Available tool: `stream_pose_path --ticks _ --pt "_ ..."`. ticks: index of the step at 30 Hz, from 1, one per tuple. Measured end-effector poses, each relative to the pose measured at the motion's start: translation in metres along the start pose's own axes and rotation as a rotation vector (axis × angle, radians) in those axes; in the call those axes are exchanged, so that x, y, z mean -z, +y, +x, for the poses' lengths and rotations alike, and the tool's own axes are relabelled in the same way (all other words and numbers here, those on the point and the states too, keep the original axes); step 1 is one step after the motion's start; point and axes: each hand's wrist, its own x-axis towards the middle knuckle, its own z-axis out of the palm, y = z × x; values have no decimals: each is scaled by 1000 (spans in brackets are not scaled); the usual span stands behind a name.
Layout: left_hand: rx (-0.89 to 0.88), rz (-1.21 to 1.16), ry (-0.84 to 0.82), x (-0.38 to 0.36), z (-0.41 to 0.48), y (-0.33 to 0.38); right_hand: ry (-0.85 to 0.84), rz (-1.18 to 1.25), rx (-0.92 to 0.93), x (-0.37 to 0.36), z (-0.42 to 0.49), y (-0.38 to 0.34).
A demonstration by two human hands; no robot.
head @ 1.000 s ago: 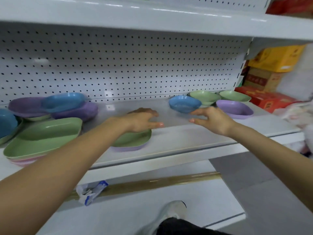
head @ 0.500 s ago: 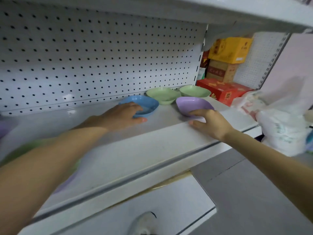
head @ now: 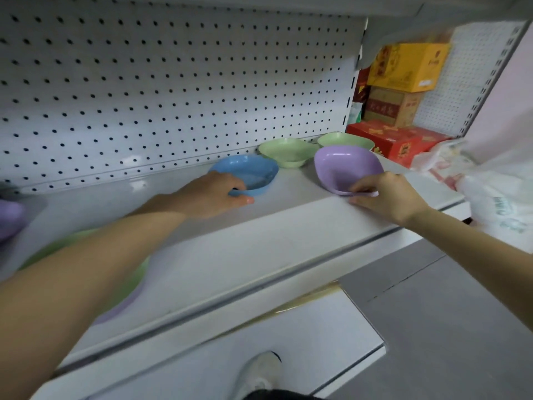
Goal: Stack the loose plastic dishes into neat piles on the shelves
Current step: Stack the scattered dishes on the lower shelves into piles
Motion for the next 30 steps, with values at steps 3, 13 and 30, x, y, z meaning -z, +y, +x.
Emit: stream_pose_path --ticks 3,13,30 --pt "-50 0 20 0 -14 6 9 8 21 -1 -12 -8" --pt "-105 -128 143 13 -79 26 -35 17 155 15 -63 -49" --pt "62 -11 375 98 -245 -11 -7 174 453 29 -105 -209"
